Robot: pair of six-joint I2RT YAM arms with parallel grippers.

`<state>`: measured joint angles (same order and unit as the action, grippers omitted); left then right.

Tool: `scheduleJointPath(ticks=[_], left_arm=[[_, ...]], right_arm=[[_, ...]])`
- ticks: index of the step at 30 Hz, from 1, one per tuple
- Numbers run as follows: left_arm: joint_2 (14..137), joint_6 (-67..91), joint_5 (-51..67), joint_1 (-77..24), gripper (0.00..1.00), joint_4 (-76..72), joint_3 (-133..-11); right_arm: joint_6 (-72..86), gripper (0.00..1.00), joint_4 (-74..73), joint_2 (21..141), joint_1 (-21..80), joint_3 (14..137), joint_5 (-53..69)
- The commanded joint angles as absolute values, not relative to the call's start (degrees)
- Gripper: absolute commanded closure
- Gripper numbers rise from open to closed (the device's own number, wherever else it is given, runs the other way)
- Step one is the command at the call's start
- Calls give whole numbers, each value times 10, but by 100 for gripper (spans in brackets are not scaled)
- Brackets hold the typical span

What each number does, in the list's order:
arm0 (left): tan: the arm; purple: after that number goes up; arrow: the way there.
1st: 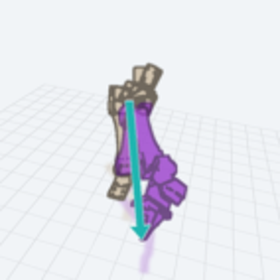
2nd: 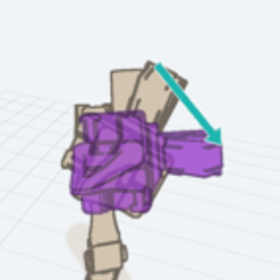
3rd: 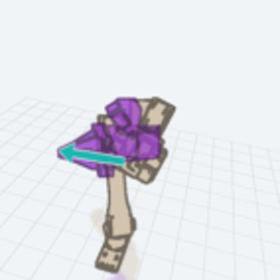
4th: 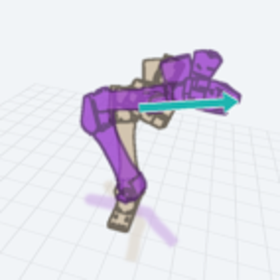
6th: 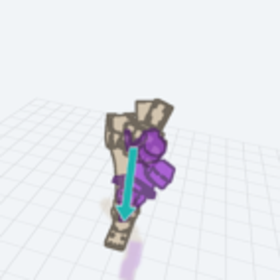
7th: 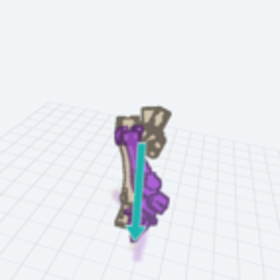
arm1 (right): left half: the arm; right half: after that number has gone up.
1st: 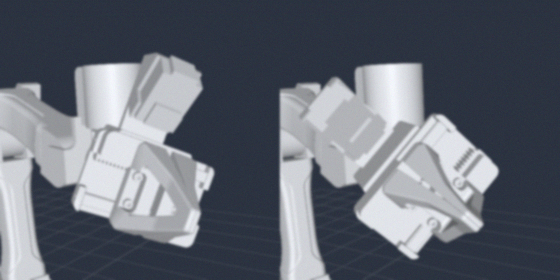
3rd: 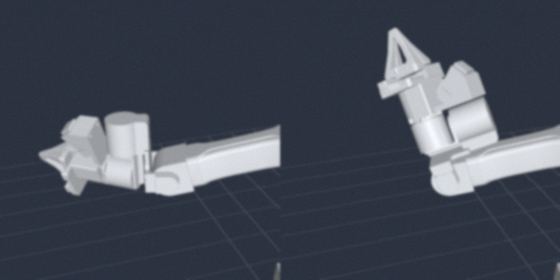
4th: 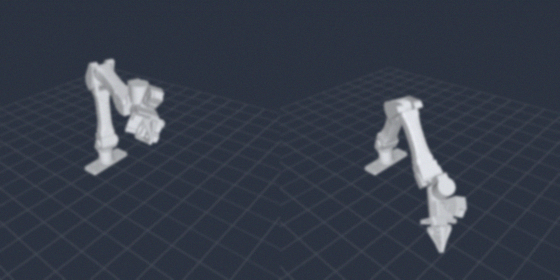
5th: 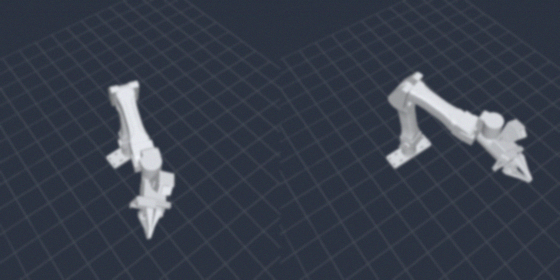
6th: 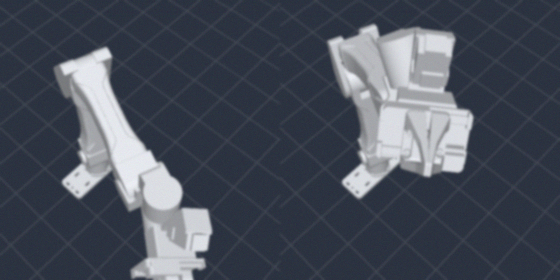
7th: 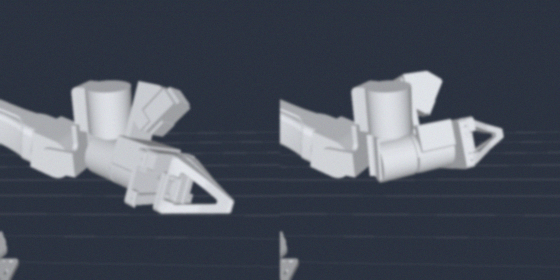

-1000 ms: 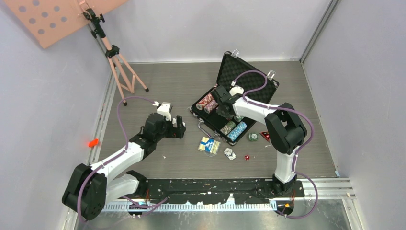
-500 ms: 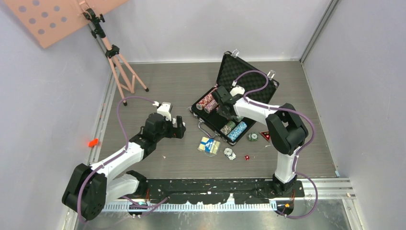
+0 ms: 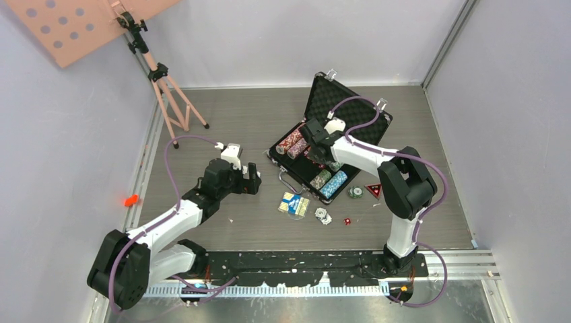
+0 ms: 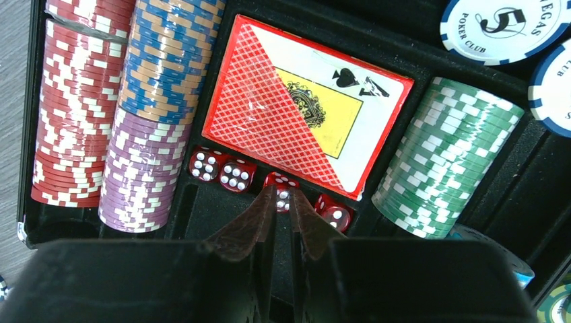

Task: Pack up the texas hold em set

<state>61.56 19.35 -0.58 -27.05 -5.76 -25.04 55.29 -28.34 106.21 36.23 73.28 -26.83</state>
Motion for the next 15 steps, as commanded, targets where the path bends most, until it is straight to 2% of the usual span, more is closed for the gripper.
scheduleJointPath(ticks=[1,15], left_arm=[[610,192,-5,-273,3,-83,-265],[610,191,-6,-273,3,-82,-266]], right_arm=[[559,83,-279,1048,359,740,-277],[573,93,-259,1082,356,737,-245]])
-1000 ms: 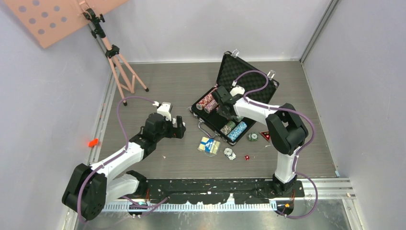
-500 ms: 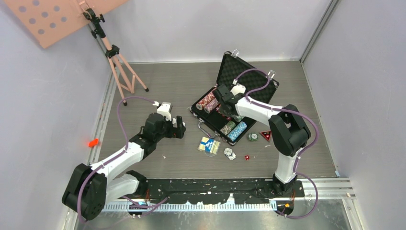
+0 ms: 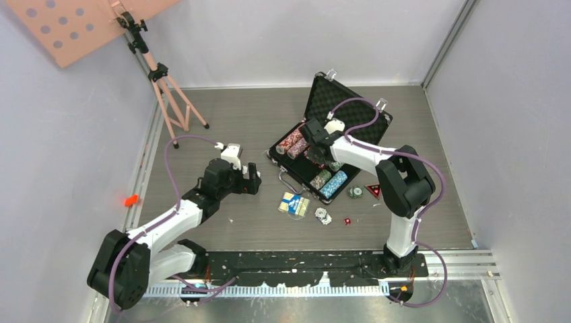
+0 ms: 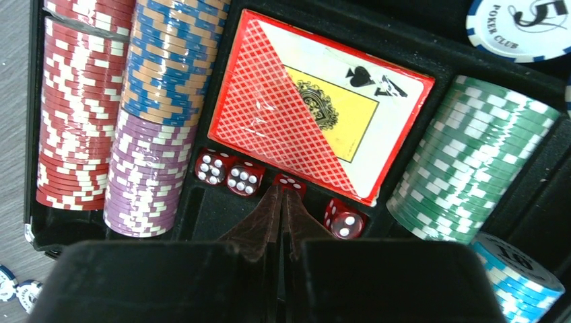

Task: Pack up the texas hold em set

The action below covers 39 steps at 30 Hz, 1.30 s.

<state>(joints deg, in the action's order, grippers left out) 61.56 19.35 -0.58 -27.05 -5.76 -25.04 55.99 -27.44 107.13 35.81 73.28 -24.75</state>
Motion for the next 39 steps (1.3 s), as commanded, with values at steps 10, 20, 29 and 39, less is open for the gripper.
scheduleJointPath(ticks=[10,20,29,39], left_arm=[[610,191,-6,-273,3,-82,-266],[608,191,-5,-273,3,-82,-266],[608,190,-5,-273,2,-82,-266],[607,190,-3,-273,2,-81,-265]], right_arm=[[567,94,-259,1068,354,739,-247],[554,92,-278,1021,354,721,-254],[554,92,-268,1008,354,689,-249],[552,92,-261,1039,354,703,-243]])
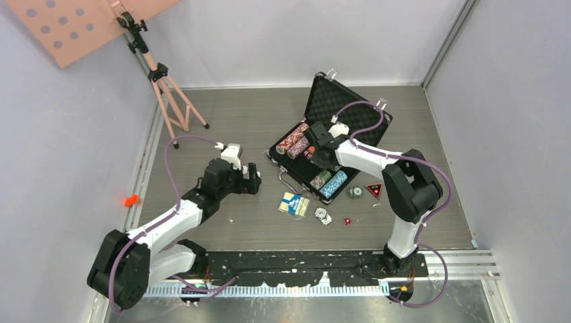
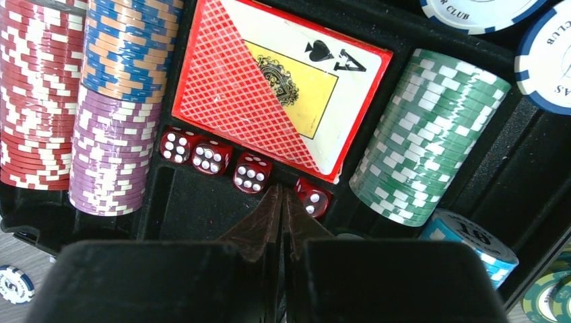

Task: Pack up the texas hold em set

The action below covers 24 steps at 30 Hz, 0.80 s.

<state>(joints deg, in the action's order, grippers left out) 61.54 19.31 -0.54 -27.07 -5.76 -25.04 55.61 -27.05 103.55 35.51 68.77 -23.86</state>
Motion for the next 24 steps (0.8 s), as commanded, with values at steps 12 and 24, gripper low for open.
scheduleJointPath(ticks=[12,24], left_arm=[[606,190,-5,-273,2,-80,-265],[611,189,-5,-273,2,-81,-266]], right_arm=[[549,92,-258,1077,354,736,-237],[549,92,-249,1093,353,747,-237]])
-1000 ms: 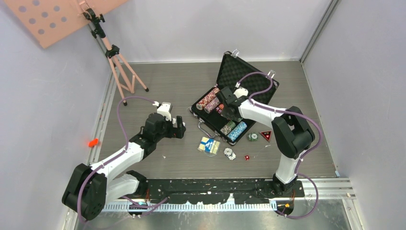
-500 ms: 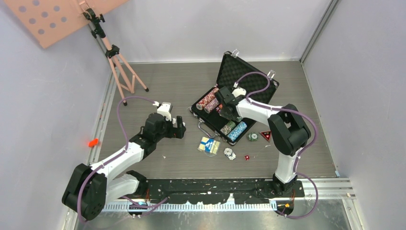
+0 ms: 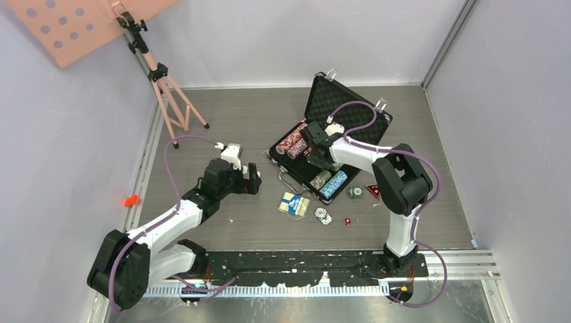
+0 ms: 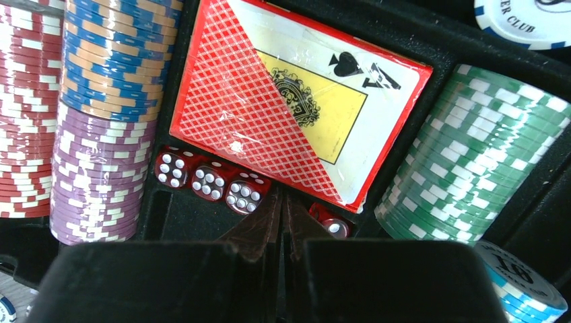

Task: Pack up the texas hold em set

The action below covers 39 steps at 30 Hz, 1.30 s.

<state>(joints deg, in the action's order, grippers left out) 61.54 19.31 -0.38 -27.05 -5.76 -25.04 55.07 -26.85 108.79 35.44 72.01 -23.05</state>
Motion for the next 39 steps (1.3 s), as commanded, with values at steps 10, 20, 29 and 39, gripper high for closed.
scheduleJointPath(ticks=[10,20,29,39], left_arm=[[613,189,-4,-273,2,-81,-267],[610,188,-6,-273,2,-82,-265],[610,185,-3,-273,1,-75,-268],[601,188,-12,-273,1,-82,-260]], right_arm=[[537,86,-265,1050,352,733,-248],[511,84,-293,996,352,743,-250],[504,69,-383,878,353,700,-229],[627,54,-489,627,361,502,-175]])
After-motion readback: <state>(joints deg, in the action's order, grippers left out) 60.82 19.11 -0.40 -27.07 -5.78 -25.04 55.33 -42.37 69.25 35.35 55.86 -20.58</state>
